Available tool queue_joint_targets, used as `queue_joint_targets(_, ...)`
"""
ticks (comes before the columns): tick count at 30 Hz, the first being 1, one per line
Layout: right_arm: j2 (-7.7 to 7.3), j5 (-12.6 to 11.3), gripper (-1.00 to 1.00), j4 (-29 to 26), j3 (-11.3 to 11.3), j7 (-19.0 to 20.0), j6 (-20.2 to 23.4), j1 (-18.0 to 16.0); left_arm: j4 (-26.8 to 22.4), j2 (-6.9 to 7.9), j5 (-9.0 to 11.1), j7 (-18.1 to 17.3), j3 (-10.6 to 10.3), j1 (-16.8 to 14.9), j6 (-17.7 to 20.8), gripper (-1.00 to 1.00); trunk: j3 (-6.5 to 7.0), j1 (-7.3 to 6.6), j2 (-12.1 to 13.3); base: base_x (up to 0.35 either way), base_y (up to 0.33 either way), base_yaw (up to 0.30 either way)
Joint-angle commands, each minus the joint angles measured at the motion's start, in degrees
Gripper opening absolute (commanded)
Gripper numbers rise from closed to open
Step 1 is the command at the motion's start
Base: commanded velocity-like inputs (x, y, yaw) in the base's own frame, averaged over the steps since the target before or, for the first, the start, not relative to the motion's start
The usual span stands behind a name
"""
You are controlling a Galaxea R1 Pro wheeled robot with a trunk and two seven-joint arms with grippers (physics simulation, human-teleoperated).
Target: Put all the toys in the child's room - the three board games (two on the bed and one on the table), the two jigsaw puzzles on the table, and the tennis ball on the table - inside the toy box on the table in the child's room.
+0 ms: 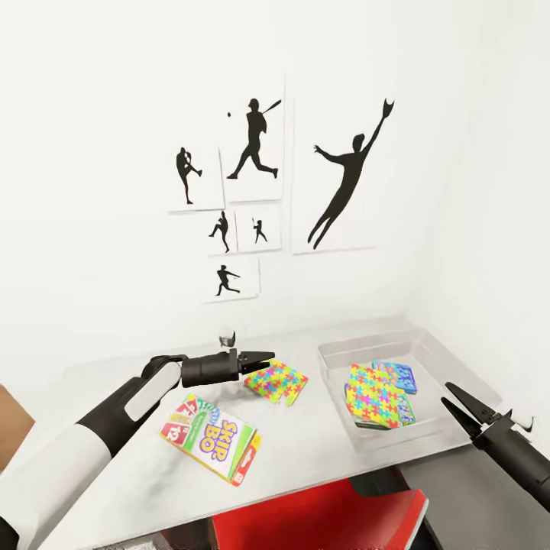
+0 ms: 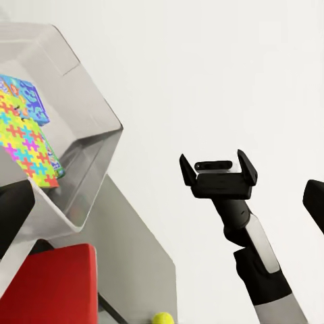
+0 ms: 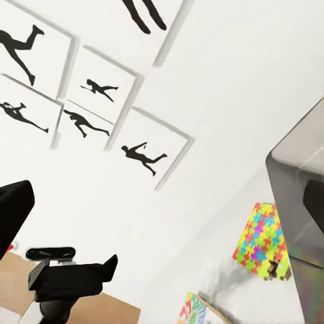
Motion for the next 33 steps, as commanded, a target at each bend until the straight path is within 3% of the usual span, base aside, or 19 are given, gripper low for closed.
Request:
queue_joint_targets(1,-0.01,0.0,1.0,0.0,-0.1,0.1,0.3,-0.1,0.0,0.05,0.5,0.0,-0.2,-0.1,0.3,1.0,-0.11,0.03,-0.1,-0.049,0.012,0.039)
queue_joint_targets(14,-0.29,0.1,1.0,-0.9,-0.1,-1.1,0.3,-0.1,0.0,0.06,0.5,-0.1,-0.2,-0.1,0.3,1.0,-0.08,0.03,-0.1,-0.036,0.002,0.007)
queue_joint_targets(23,-1.9,0.1,1.0,-1.9,-0.1,-8.4,1.4,-0.4,0.0,0.27,0.5,-0.1,0.1,-0.1,0.6,1.0,-0.08,0.03,-0.1,-0.221,0.0,0.0)
queue_joint_targets(28,-3.41,0.1,1.0,-2.0,-0.1,-10.3,2.4,-0.4,0.0,1.91,0.5,-1.2,0.2,-0.1,1.1,1.0,-0.08,0.03,-0.1,-0.249,0.0,0.0)
queue_joint_targets(33,-3.51,0.1,1.0,-2.0,-0.1,-10.9,3.3,-0.4,-0.1,4.01,0.4,-4.0,0.2,-0.1,1.3,1.0,-0.08,0.03,-0.1,-0.08,0.0,0.0)
